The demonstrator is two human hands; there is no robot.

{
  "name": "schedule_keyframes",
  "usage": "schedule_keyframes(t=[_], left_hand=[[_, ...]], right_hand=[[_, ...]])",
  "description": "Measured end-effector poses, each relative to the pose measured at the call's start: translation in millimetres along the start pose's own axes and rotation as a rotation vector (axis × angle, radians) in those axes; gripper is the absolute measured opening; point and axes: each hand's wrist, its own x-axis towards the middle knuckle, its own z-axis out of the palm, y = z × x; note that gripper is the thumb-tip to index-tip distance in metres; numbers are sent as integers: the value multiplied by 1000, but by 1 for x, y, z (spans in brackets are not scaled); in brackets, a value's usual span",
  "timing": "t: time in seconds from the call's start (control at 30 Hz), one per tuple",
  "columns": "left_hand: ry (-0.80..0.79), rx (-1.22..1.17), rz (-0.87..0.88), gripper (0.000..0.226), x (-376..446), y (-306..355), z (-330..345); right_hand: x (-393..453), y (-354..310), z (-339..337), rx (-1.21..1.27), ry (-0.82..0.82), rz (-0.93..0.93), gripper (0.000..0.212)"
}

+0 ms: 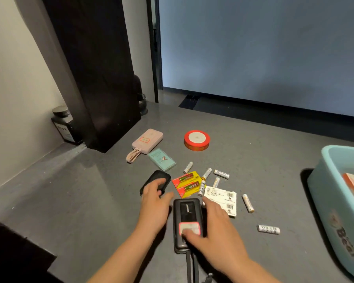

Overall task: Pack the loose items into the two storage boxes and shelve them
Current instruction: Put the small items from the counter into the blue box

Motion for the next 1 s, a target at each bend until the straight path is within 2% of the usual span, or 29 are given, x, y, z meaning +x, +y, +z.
schedule_keyframes(t=[0.07, 0.13, 0.23, 0.37, 0.53, 0.67, 0.77, 0.87, 1.0], left_hand=[[43, 182, 78, 36, 32, 4, -16], [89, 434, 159, 40, 68, 7, -28], [83, 748, 272, 43, 119, 11, -40], [44, 1010, 304, 45, 171, 7, -46], [-41, 1075, 293, 43, 220, 6, -37], [-102, 1071, 171, 65, 251, -5, -29], [-55, 1025, 155, 74, 267, -14, -20], [19, 984, 139, 71, 270, -16, -14], [39, 962, 127, 71, 259, -14, -17]], right_hand=[[3, -9, 11, -39, -45, 30, 107], [8, -17, 22, -103, -52, 81, 114], [18, -23, 30, -143, -40, 102, 111], [28, -21, 33, -148, -30, 77, 89], [36, -18, 32, -164, -56, 55, 88], [31, -16, 27, -208, -18, 85, 83], [30, -13, 27, -208, 1, 134, 75], [31, -12, 28, -174, 49, 139, 68], [28, -11, 21, -107, 181, 106, 65]])
